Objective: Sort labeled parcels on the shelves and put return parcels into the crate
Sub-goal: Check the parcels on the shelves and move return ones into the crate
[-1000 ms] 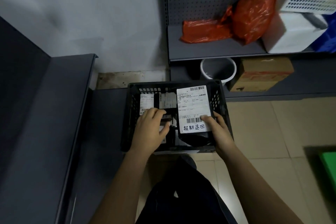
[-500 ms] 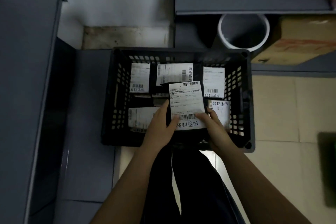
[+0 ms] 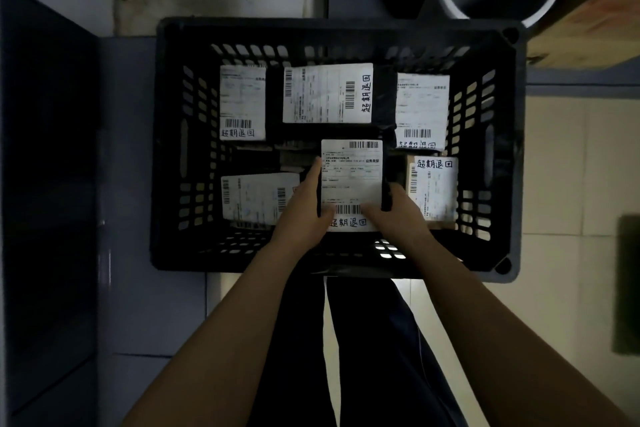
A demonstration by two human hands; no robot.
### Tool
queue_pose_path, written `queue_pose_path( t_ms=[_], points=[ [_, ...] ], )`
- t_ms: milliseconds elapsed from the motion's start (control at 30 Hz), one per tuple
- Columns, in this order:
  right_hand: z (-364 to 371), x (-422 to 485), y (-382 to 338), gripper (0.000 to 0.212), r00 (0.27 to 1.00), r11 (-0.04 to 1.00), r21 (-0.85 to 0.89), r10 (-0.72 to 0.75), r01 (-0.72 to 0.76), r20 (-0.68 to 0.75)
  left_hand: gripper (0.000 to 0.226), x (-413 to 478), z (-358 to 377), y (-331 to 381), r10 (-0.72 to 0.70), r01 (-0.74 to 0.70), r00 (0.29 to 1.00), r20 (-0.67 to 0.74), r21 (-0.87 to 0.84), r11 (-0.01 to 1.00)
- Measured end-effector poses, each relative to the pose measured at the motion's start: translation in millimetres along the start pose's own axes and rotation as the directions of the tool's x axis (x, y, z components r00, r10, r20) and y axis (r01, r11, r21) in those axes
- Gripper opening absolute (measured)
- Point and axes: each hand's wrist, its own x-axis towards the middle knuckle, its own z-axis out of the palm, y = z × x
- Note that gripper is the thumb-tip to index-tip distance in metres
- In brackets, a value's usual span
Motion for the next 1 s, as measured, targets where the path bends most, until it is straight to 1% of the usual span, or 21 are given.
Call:
queue_pose_path(
  t_ms=[100, 200, 300, 433, 600, 667, 733, 800, 867, 933, 1000],
  points=[
    [0.3, 3.3, 0.2, 0.049, 1.000, 0.996, -0.094, -0.002, 0.004, 0.021, 0.091, 2.9, 2.7, -6.4, -0.010, 0.009, 1.000, 0.030, 0.031, 0.999],
    [-0.8, 2.5, 3.6, 0.044, 1.000, 0.998, -0.056, -0.003, 0.005, 0.027, 0.096, 1.2, 4.8, -11.3, -0.010, 0.009, 0.999, 0.041, 0.031, 0.999],
    [-1.2, 2.7, 7.4, 0.044, 0.999, 0.998, -0.069, 0.005, -0.002, 0.040, 0.088, 1.2, 5.4, -13.3, 0.004, -0.008, 0.999, 0.054, 0.079, 0.997],
    [3.1, 11.8, 11.8, 0.043, 0.998, 0.991, -0.130, 0.018, -0.010, 0.058, 0.080, 6.6, 8.3, -17.8, -0.034, 0.023, 0.997, 0.073, 0.150, 0.988],
    [5.8, 24.6, 19.1, 0.041, 0.998, 0.985, -0.173, 0.018, -0.009, 0.052, 0.078, 16.9, 12.5, -17.7, -0.036, 0.024, 0.996, 0.082, 0.141, 0.990],
    [4.7, 26.7, 18.7, 0.047, 0.999, 0.976, -0.215, -0.043, 0.044, 0.011, 0.079, 17.1, 11.8, -17.2, -0.034, 0.024, 0.996, 0.077, 0.128, 0.991],
    [1.9, 24.4, 17.1, 0.061, 0.986, 0.943, -0.299, -0.163, 0.147, -0.030, 0.078, 14.4, 10.1, -16.4, -0.002, -0.002, 1.000, 0.028, 0.158, 0.987],
    [-1.1, 20.3, 17.6, 0.071, 0.954, 0.875, -0.403, -0.300, 0.269, -0.015, 0.075, 12.2, 8.8, -15.6, 0.058, -0.047, 0.998, -0.038, 0.254, 0.966],
    [-3.2, 18.5, 20.6, 0.071, 0.917, 0.788, -0.494, -0.394, 0.368, 0.055, 0.071, 11.5, 10.0, -13.7, 0.146, -0.121, 0.989, -0.035, 0.391, 0.912],
    [-3.0, 19.1, 22.9, 0.067, 0.900, 0.716, -0.564, -0.417, 0.412, 0.127, 0.068, 13.5, 12.2, -11.8, 0.197, -0.185, 0.980, 0.030, 0.497, 0.848],
    [-1.9, 19.5, 22.1, 0.064, 0.901, 0.686, -0.600, -0.406, 0.411, 0.154, 0.066, 16.4, 13.4, -11.3, 0.195, -0.200, 0.979, 0.067, 0.536, 0.820]
  ],
)
